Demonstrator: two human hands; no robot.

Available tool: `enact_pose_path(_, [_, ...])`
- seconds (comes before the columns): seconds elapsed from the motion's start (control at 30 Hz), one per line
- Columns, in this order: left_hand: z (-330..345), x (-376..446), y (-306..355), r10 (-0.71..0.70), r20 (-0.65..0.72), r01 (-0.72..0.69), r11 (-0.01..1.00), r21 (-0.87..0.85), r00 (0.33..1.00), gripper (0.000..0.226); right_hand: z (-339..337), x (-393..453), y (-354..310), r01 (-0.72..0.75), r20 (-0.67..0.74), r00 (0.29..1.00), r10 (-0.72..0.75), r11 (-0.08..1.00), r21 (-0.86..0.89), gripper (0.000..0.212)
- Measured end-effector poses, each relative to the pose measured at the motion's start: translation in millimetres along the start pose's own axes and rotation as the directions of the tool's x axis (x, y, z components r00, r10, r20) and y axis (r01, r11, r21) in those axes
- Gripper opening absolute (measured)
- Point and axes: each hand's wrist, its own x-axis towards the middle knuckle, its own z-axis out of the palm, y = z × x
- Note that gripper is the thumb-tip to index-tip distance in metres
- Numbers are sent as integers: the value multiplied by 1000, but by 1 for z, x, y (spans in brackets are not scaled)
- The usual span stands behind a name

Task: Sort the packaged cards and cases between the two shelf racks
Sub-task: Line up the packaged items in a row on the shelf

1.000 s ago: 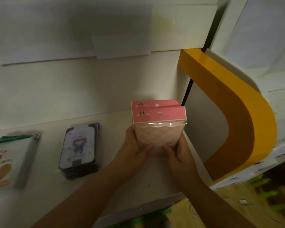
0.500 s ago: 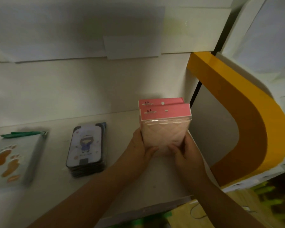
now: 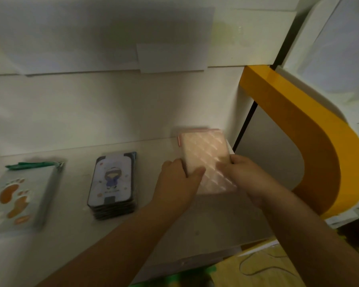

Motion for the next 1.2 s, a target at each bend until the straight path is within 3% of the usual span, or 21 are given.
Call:
enact_pose_path(0.1, [-4,6,4,-92,80,87,994,65,993,72,-4,10,2,-93,53,994,93,996,10,23])
enact_pose_path(0.27, [2,9,12,-190,141,159,965,207,972,72,-4,14,4,-86,50,995,91,992,-92,33])
enact_pose_path(0.4, [8,7,17,-233,130,210,963,170,964,76,-10,19,-3,-68,23,997,73,984,-163,41])
enact_pose_path(0.57, [9,3,22,-173,93,154,972,179,981,57,-13,20,-3,-18,-31,999,12,977,-211,28])
enact_pose_path(0.8, [17,2,14,-106,170,10,874,485,980,60,-2,21,8,-25,-76,997,-2,937,-349,34])
enact_pose_path(1.2, [13,8,14,-99,187,6,897,441,977,65,0,18,8,-41,-79,997,12,927,-372,38])
